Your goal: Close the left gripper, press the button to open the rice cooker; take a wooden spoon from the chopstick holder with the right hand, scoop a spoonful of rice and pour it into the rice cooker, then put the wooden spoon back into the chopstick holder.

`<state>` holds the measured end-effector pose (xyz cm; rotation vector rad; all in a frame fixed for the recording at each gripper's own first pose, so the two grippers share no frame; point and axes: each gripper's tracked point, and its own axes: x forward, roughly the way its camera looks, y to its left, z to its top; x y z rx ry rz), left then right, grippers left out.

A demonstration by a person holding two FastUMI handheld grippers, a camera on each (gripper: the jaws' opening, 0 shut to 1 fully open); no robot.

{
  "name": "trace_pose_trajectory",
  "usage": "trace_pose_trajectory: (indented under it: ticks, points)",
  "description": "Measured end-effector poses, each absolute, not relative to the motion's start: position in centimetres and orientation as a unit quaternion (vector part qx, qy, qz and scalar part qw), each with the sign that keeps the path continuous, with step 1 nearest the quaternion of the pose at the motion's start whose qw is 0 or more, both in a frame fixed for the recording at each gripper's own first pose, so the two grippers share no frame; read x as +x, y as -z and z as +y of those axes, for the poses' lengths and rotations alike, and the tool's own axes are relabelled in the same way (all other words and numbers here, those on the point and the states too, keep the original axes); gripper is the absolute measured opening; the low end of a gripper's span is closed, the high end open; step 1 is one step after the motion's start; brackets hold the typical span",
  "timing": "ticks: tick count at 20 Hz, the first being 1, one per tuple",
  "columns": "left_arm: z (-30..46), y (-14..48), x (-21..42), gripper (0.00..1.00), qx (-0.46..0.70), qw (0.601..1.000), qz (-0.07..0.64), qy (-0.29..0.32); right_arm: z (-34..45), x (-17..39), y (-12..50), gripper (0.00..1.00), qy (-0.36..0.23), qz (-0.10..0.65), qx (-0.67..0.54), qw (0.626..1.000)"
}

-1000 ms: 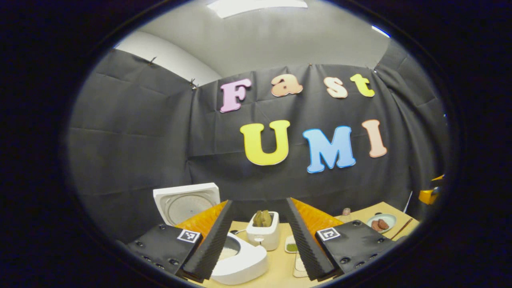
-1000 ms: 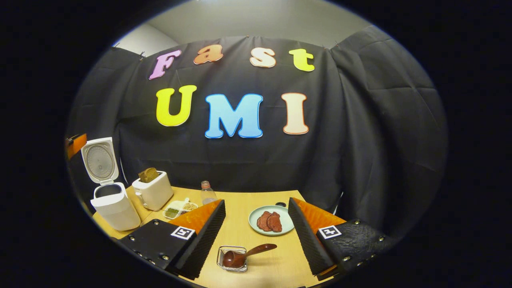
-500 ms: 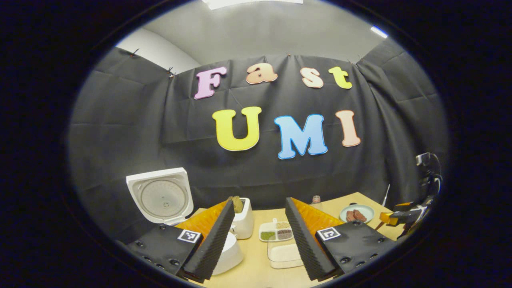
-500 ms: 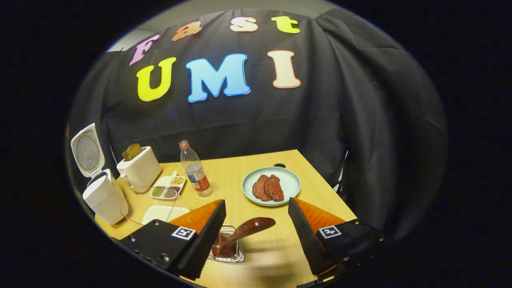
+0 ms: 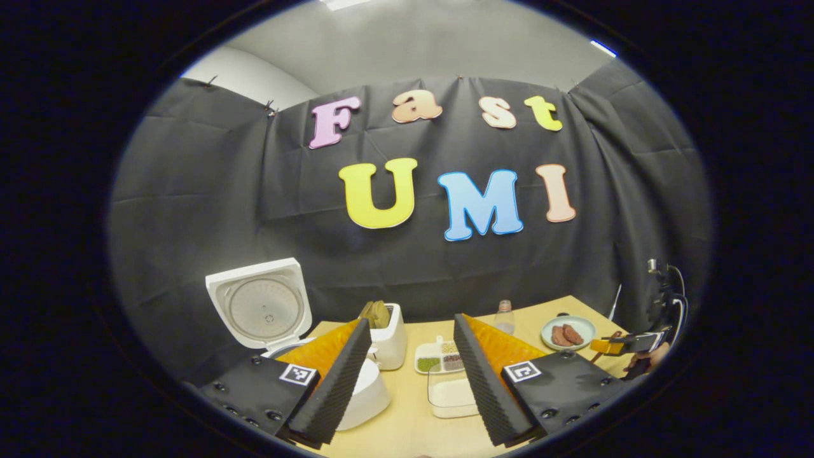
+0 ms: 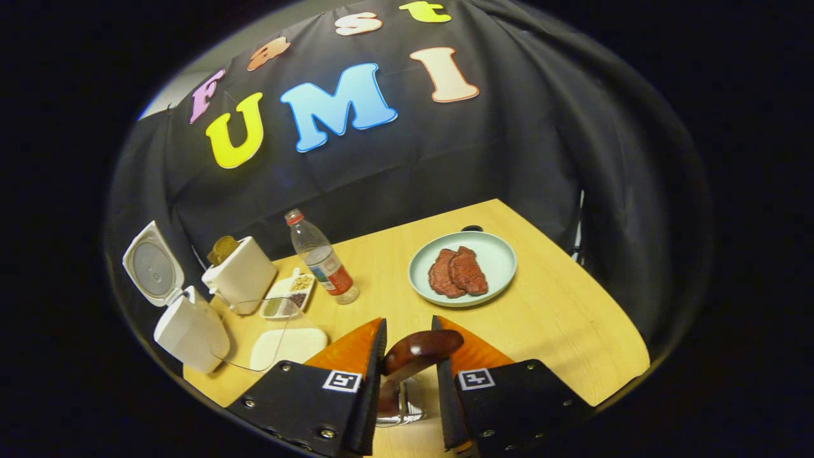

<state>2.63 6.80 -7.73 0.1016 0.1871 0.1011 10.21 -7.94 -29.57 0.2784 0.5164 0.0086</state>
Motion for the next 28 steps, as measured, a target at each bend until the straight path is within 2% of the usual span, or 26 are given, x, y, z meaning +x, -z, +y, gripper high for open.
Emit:
trace_pose_trajectory:
  ticks: [3, 4, 5, 8, 12, 16, 18, 20, 21, 22, 28]
  points:
    - [6.5, 7.4, 2.0, 0.89, 0.047, 0.992, 0.095, -0.065, -6.6, 10.3, 29.4, 0.17, -0.021, 0.260, 0.156, 0.953]
    - [6.5, 7.2, 1.6, 0.89, 0.049, 0.992, 0.095, -0.072, -6.1, 10.2, 29.4, 0.17, -0.020, 0.262, 0.158, 0.952]
    - [6.5, 6.8, 1.2, 0.89, 0.054, 0.991, 0.092, -0.078, -5.8, 10.3, 29.2, 0.12, -0.027, 0.261, 0.156, 0.952]
    - [6.3, 5.4, 0.4, 0.89, 0.063, 0.992, 0.073, -0.086, -5.6, 10.2, 26.6, 0.11, -0.034, 0.240, 0.159, 0.957]
    - [5.2, 3.5, 0.8, 0.88, 0.062, 0.997, 0.030, -0.046, -6.7, 9.5, 20.9, 0.11, 0.000, 0.197, 0.170, 0.966]
    - [6.0, 2.2, 0.8, 0.95, 0.046, 0.999, 0.003, -0.008, -3.7, 9.3, 14.8, 0.11, -0.003, 0.144, 0.167, 0.975]
    - [7.0, 2.3, 0.9, 0.88, 0.038, 0.999, 0.005, 0.009, -1.0, 9.8, 12.9, 0.11, -0.015, 0.124, 0.165, 0.978]
    - [7.9, 2.2, 0.9, 0.92, 0.042, 0.999, 0.001, 0.020, 1.9, 10.8, 12.6, 0.11, -0.027, 0.118, 0.157, 0.980]
    - [8.4, 2.4, 0.9, 0.88, 0.043, 0.999, 0.002, 0.025, 3.4, 11.4, 13.0, 0.11, -0.032, 0.119, 0.150, 0.981]
    - [8.7, 2.6, 0.8, 0.92, 0.046, 0.998, 0.002, 0.030, 4.8, 12.1, 13.5, 0.11, -0.037, 0.122, 0.144, 0.981]
    - [12.4, 3.3, 0.5, 0.89, 0.045, 0.998, 0.003, 0.033, 11.2, 16.4, 20.4, 0.11, -0.046, 0.166, 0.104, 0.979]
